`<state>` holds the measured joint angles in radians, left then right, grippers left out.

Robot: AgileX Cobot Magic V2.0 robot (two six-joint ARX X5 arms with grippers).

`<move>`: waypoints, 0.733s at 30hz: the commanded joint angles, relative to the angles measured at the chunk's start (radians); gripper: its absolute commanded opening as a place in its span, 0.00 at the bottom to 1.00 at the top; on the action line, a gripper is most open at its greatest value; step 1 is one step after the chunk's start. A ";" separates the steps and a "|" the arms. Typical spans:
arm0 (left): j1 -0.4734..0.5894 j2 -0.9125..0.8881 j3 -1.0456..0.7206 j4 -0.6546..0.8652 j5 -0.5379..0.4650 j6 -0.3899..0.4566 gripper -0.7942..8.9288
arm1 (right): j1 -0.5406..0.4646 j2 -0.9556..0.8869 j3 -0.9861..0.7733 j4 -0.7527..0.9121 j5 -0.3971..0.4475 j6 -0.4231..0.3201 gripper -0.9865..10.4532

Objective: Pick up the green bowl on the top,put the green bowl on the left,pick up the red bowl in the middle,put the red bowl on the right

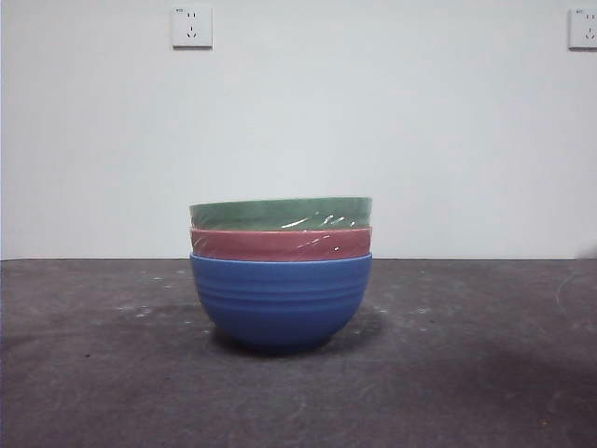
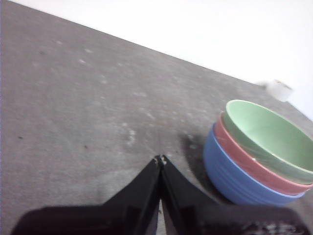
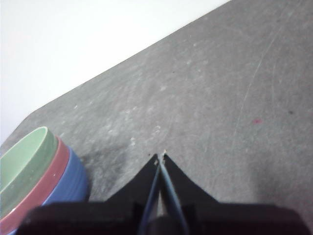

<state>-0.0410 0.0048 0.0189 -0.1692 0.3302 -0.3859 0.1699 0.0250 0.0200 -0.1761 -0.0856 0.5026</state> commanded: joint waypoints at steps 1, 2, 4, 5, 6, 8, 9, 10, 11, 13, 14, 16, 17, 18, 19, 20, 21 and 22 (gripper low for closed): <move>0.002 -0.003 0.016 -0.026 0.010 -0.061 0.07 | 0.001 0.003 0.040 -0.034 -0.018 0.031 0.08; 0.002 -0.003 0.031 -0.039 0.006 -0.063 0.07 | 0.001 0.005 0.059 -0.052 -0.016 0.031 0.08; 0.003 -0.001 0.077 -0.080 -0.017 -0.063 0.07 | 0.001 0.017 0.109 -0.093 -0.012 0.028 0.08; 0.003 -0.001 0.099 -0.100 -0.026 -0.062 0.07 | 0.001 0.026 0.133 -0.106 -0.013 0.023 0.08; 0.003 0.000 0.121 -0.119 -0.040 -0.058 0.07 | 0.001 0.035 0.157 -0.121 -0.013 0.018 0.08; 0.003 0.020 0.174 -0.150 -0.063 -0.056 0.07 | 0.001 0.069 0.219 -0.151 -0.013 -0.001 0.08; 0.003 0.032 0.197 -0.163 -0.064 -0.056 0.07 | 0.001 0.086 0.248 -0.166 -0.013 -0.013 0.08; 0.003 0.055 0.227 -0.170 -0.064 -0.055 0.07 | 0.001 0.110 0.286 -0.183 -0.013 -0.032 0.08; 0.003 0.076 0.247 -0.170 -0.064 -0.055 0.07 | 0.001 0.131 0.316 -0.197 -0.013 -0.046 0.08; 0.003 0.129 0.298 -0.171 -0.059 -0.050 0.07 | 0.001 0.186 0.387 -0.225 -0.013 -0.087 0.08; 0.003 0.152 0.321 -0.171 -0.052 -0.039 0.07 | 0.001 0.210 0.417 -0.234 -0.014 -0.106 0.08; 0.003 0.208 0.373 -0.172 -0.027 0.002 0.07 | 0.001 0.264 0.480 -0.252 -0.015 -0.148 0.08; 0.003 0.239 0.404 -0.178 -0.015 0.029 0.07 | 0.001 0.294 0.512 -0.260 -0.018 -0.171 0.08; 0.003 0.266 0.431 -0.185 -0.009 0.060 0.07 | 0.001 0.320 0.541 -0.267 -0.021 -0.190 0.08; 0.003 0.299 0.463 -0.196 -0.007 0.098 0.07 | 0.001 0.352 0.573 -0.278 -0.021 -0.211 0.08; 0.002 0.334 0.497 -0.212 -0.006 0.134 0.07 | 0.002 0.384 0.606 -0.293 -0.021 -0.235 0.08; 0.002 0.365 0.528 -0.228 -0.003 0.168 0.07 | 0.002 0.412 0.634 -0.308 -0.021 -0.256 0.08; 0.002 0.401 0.562 -0.249 0.015 0.209 0.07 | 0.002 0.444 0.666 -0.327 -0.021 -0.285 0.08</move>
<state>-0.0410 0.3801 0.5598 -0.4099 0.3325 -0.2829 0.1699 0.4469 0.6647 -0.4965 -0.1051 0.2874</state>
